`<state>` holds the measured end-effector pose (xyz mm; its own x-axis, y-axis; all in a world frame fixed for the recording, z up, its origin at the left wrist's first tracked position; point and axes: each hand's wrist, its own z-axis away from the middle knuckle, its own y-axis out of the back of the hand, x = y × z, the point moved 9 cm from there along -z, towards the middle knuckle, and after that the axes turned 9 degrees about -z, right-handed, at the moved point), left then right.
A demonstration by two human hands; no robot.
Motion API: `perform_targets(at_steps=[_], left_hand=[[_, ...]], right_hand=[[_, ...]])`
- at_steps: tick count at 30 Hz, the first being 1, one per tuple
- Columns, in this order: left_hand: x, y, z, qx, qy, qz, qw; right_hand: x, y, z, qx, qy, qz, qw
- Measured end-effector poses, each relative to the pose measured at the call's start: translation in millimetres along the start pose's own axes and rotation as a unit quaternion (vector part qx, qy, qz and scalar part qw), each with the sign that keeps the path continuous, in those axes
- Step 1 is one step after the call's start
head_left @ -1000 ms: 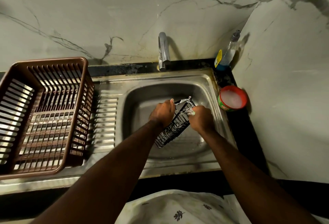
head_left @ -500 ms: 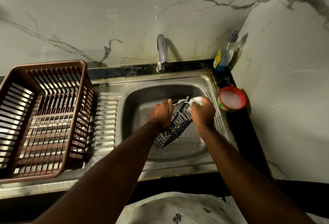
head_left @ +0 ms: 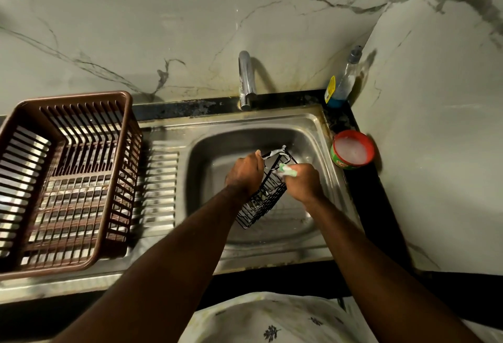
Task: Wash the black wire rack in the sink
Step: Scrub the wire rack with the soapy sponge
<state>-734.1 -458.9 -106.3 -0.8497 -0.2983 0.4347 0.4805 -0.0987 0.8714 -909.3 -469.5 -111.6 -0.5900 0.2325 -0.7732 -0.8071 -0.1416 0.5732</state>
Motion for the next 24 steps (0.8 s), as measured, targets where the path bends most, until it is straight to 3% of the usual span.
perform_targets(at_steps=[5,11,15,18,24], left_hand=[[5.7,-0.4,-3.2,-0.008,-0.004,0.015,1.0],[6.4,-1.5,-3.1,-0.014,-0.008,0.007,1.0],[4.2,-1.0,-4.1,-0.018,-0.003,0.005,1.0],[0.5,-1.8,-5.9,-0.016,-0.003,0.001,1.0],[-7.7,0.5,-11.4,-0.024,0.008,0.01,1.0]], right_hand=[[18.8,2.1,3.0,0.058,-0.075,-0.159,0.983],[-6.9,37.5,-1.9,0.115,-0.005,-0.077,0.99],[-29.0,18.0,7.1,0.02,0.08,0.007,0.997],[-34.0,-1.2,15.6,-0.009,0.154,0.067,0.986],[-35.9,-19.8,19.2,-0.026,0.125,0.128,0.984]])
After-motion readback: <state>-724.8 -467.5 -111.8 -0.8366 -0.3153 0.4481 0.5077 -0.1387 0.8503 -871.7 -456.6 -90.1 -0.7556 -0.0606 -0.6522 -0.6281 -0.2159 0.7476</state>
